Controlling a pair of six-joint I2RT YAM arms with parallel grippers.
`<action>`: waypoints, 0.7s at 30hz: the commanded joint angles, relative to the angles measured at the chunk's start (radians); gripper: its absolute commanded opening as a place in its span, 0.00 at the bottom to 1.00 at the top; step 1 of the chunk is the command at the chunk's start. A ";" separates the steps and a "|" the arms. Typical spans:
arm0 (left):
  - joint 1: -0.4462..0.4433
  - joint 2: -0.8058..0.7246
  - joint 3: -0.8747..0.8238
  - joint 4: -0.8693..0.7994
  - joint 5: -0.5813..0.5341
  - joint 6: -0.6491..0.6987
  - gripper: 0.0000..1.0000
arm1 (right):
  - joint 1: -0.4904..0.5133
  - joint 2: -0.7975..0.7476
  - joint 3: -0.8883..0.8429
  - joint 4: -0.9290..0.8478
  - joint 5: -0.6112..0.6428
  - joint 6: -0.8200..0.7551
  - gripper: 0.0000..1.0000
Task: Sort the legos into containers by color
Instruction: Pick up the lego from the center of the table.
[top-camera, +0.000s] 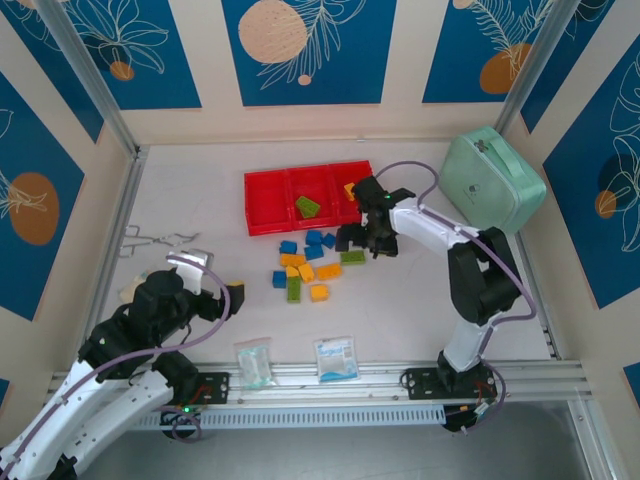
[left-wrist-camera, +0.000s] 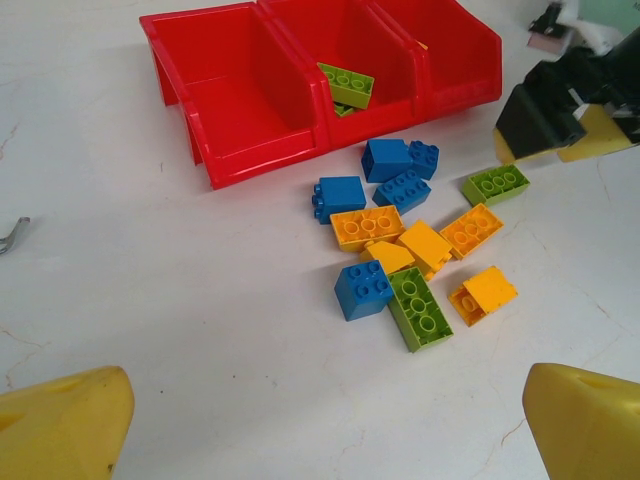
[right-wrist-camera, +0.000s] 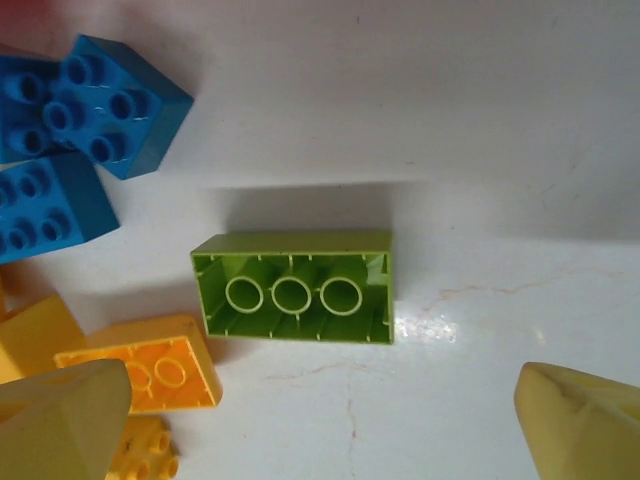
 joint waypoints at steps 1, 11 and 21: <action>-0.012 0.000 0.005 0.006 -0.001 -0.003 0.99 | 0.057 0.084 0.065 -0.051 0.097 0.095 0.99; -0.012 -0.001 0.003 0.010 0.009 -0.002 0.99 | 0.077 0.198 0.116 -0.061 0.150 0.095 0.99; -0.012 0.001 0.001 0.009 0.009 -0.002 0.99 | 0.045 0.210 0.109 -0.037 0.154 0.053 0.89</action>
